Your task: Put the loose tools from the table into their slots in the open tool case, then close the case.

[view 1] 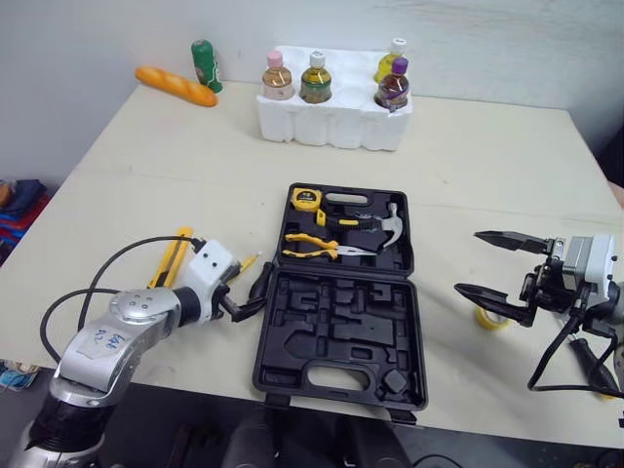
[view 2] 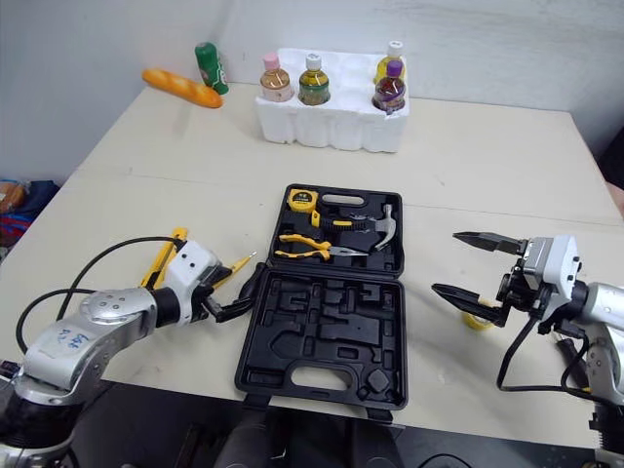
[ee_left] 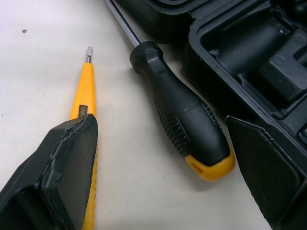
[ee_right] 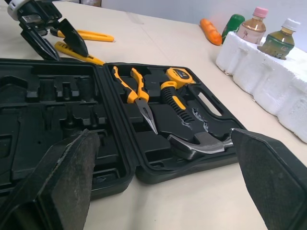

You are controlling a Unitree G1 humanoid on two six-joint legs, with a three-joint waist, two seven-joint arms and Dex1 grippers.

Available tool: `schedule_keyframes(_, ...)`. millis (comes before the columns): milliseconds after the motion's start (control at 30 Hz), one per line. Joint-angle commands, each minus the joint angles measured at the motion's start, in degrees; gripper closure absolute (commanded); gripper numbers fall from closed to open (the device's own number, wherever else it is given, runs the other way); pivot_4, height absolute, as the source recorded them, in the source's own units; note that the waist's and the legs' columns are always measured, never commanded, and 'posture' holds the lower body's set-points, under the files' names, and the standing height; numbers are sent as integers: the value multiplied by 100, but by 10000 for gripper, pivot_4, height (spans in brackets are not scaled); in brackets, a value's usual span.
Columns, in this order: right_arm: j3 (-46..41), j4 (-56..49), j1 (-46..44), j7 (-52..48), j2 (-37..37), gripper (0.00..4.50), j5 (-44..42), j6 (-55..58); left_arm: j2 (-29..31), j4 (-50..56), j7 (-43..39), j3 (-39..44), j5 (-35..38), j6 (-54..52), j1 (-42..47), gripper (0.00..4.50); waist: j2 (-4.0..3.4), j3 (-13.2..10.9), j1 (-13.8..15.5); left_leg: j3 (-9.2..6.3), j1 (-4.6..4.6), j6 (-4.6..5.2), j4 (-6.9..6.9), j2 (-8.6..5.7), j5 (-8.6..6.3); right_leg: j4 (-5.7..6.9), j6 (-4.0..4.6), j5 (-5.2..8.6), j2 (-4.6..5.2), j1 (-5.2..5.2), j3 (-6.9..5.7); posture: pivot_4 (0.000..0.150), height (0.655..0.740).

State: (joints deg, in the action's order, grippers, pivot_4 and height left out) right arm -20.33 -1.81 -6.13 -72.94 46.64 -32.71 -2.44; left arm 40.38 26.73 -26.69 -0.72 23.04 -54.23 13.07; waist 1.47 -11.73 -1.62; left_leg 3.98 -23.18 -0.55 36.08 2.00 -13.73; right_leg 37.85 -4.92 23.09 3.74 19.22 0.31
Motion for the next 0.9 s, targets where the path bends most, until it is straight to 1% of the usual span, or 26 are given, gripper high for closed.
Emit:
schedule_keyframes(33,-167,-80,-22,-45,38,0,-89,-106,-26,-97,-12,-52,-165,142,101,181,0,0,-3,0,0,0,0,0,0,0,0,0,0,0,0,1500,7400)
schedule_keyframes(167,-154,-69,-67,-14,-9,0,-91,-134,42,-261,-270,-223,-309,481,220,181,0,0,-4,0,0,-2,0,0,1,0,0,0,-2,0,0,1500,7400)
schedule_keyframes(200,-149,-84,-51,2,-22,0,-81,-137,-65,-272,-312,-218,-231,498,235,181,0,0,-3,0,0,-2,0,0,1,0,0,0,-2,0,0,1500,7400)
schedule_keyframes(333,-65,-174,-42,36,-33,0,-57,-97,-192,-307,-331,-457,-411,602,281,181,0,0,6,0,0,-1,0,0,1,-3,0,0,-1,-1,-1,1500,7400)
schedule_keyframes(700,-34,-454,108,140,-37,0,-140,106,-291,-322,-354,-643,-729,816,161,181,0,0,9,-5,0,-1,0,0,1,-4,-1,0,-1,-6,-3,1500,7400)
schedule_keyframes(800,-50,-540,160,173,-57,0,-159,158,-317,-337,-360,-651,-783,850,157,8603,0,0,8,-6,1,-1,1,0,1,-4,-1,0,-1,-8,-4,1500,7400)
schedule_keyframes(867,-45,-653,271,192,-94,0,-197,213,-280,-406,-402,-636,-838,881,160,16982,0,0,4,-7,1,-1,0,0,1,-4,0,0,-1,-8,-4,1500,7400)
schedule_keyframes(900,-46,-703,327,197,-113,0,-213,229,-264,-447,-419,-629,-865,906,170,20454,0,0,7,-7,1,-1,0,0,1,-4,-1,0,-2,-8,-4,1500,7400)
